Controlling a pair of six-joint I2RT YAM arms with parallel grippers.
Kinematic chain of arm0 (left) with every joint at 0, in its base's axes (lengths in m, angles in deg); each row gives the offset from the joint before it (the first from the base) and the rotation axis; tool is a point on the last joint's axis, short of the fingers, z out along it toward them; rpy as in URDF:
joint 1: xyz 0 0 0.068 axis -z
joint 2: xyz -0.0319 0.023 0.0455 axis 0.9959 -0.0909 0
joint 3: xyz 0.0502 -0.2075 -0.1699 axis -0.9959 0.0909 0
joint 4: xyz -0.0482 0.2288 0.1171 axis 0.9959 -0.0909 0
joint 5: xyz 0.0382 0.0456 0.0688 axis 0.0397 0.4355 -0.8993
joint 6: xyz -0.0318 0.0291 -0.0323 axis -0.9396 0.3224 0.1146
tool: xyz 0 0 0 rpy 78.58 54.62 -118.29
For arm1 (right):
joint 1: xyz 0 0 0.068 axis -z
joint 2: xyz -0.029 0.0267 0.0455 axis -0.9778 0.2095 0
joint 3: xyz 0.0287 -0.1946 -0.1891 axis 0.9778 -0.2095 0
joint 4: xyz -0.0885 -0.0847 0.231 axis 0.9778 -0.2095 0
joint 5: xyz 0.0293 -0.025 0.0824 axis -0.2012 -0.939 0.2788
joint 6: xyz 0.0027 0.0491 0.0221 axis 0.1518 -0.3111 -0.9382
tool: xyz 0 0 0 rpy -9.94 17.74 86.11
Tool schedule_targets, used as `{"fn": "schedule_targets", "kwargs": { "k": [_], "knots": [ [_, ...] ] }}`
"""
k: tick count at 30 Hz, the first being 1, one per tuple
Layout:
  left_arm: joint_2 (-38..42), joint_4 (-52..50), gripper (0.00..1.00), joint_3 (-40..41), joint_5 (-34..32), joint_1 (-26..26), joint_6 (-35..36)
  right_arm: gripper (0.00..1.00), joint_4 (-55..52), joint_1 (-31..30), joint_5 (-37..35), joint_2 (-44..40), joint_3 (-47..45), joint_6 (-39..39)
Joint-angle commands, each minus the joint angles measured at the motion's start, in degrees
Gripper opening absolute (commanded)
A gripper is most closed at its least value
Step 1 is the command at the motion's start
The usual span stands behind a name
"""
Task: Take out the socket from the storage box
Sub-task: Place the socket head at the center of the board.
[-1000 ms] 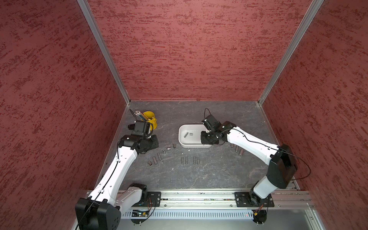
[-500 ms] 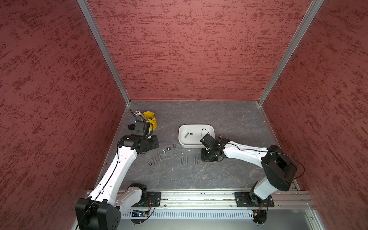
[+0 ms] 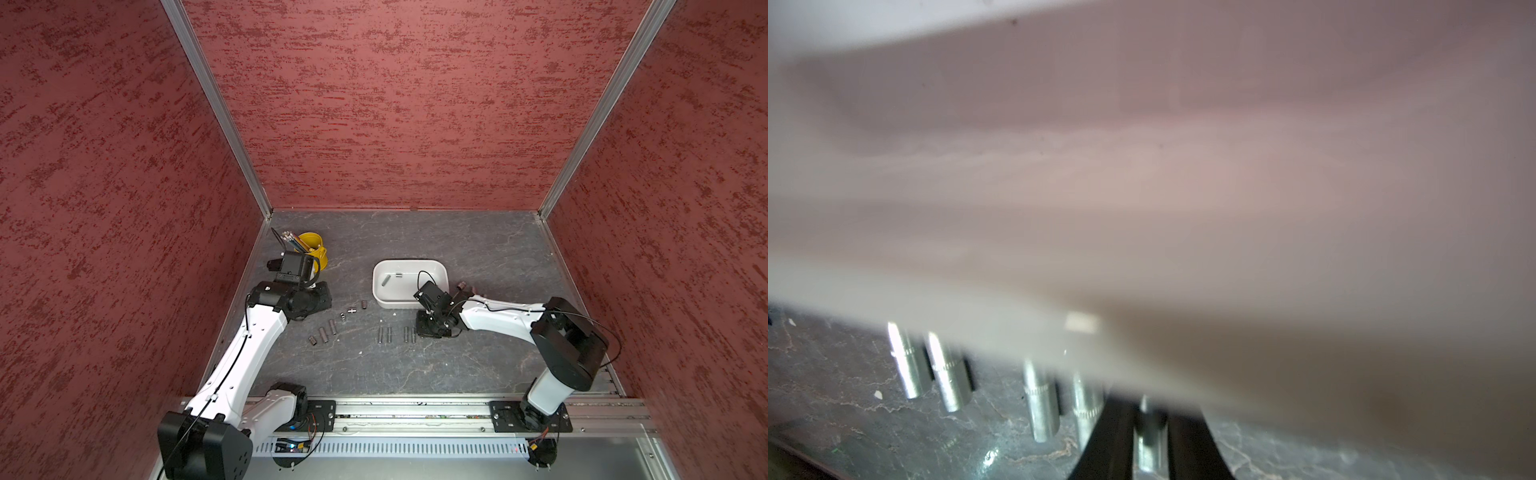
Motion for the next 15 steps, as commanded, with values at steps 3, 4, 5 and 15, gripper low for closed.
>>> {"fn": "schedule_targets", "kwargs": {
  "k": [3, 4, 5, 15],
  "knots": [
    [-0.3, 0.8, 0.43, 0.6, 0.3, -0.3, 0.6, 0.25, 1.0, -0.4, -0.6, 0.1, -1.0, -0.8],
    [-0.3, 0.8, 0.43, 0.6, 0.3, -0.3, 0.5, 0.26, 1.1, -0.4, -0.6, 0.1, -1.0, -0.7],
    [-0.4, 0.7, 0.43, 0.7, 0.2, -0.3, 0.5, 0.26, 1.1, -0.4, -0.6, 0.1, -1.0, -0.9],
    [-0.1, 0.9, 0.45, 0.5, 0.7, 0.0, 0.6, 0.33, -0.1, -0.3, -1.8, -6.2, -1.4, 0.0]
  ]
}}
